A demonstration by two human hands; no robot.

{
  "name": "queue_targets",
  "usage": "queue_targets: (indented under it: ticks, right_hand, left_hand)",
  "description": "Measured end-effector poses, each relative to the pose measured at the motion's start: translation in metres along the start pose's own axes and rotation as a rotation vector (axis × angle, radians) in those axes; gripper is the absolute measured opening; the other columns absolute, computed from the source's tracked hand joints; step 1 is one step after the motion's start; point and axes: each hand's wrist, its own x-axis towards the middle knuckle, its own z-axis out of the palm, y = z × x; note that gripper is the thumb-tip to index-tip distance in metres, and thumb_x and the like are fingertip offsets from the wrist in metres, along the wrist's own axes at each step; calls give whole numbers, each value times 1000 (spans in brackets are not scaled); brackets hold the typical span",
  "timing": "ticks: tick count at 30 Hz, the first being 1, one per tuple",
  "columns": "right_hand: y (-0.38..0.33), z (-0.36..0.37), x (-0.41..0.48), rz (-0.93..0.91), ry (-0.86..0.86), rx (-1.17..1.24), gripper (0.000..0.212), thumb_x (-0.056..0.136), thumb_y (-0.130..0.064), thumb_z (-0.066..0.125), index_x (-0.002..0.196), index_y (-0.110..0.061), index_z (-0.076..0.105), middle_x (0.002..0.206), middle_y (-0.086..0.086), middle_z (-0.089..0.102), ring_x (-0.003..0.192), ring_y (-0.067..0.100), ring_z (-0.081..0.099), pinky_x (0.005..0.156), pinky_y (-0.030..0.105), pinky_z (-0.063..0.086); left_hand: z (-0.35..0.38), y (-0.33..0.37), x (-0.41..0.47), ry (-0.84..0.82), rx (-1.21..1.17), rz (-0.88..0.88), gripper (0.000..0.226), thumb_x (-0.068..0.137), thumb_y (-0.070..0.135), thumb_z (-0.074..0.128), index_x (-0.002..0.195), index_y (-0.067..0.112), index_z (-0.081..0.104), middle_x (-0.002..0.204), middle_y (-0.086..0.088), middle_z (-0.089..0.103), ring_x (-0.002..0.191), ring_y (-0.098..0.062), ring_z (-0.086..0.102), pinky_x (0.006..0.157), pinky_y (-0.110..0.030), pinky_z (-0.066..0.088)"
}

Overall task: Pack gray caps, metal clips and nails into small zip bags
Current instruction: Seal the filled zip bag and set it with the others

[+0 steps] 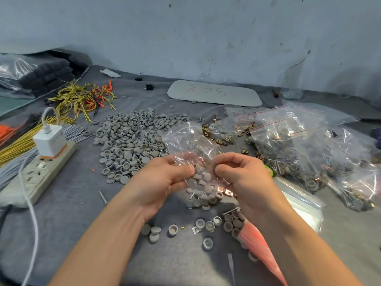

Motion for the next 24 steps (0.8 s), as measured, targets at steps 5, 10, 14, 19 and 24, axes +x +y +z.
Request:
queue_targets:
  ticks: [5, 10, 14, 19, 24]
  right_hand:
    - [1, -1, -3, 57, -174, -97, 19, 85, -3, 76, 99, -15, 80, 82, 6, 75, 72, 17, 65, 69, 30, 46]
    - [3, 1, -3, 17, -138, -143, 18, 79, 1, 83, 86, -15, 80, 68, 1, 71, 59, 10, 63, 57, 19, 48]
    - [2, -2, -1, 71, -132, -32, 28, 74, 14, 80, 89, -9, 77, 75, 12, 72, 63, 18, 65, 62, 22, 50]
    - [2, -3, 1, 114, -117, 23, 35, 74, 23, 73, 90, -7, 76, 71, 6, 74, 58, 13, 67, 62, 24, 51]
    - [1, -2, 1, 99, -44, 65, 31, 73, 23, 74, 87, -5, 76, 75, 14, 75, 61, 20, 66, 55, 20, 51]
  left_hand:
    - [7, -1, 0, 108, 80, 112, 45, 82, -20, 66, 115, 11, 70, 88, -9, 79, 67, -10, 72, 57, -15, 53]
    - [8, 0, 1, 106, 0, 127, 46, 81, -19, 69, 117, 10, 69, 90, -9, 80, 64, -9, 71, 52, -16, 51]
    - [8, 1, 2, 82, -44, 91, 47, 86, -20, 60, 119, 11, 70, 87, -4, 79, 67, -9, 73, 51, -16, 53]
    - [6, 2, 3, 65, -64, 80, 46, 91, -17, 55, 124, 12, 68, 106, -10, 79, 82, -13, 76, 60, -20, 58]
    - [12, -3, -2, 0, 121, 70, 30, 87, 1, 74, 116, 9, 71, 104, -8, 80, 93, -17, 76, 77, -25, 61]
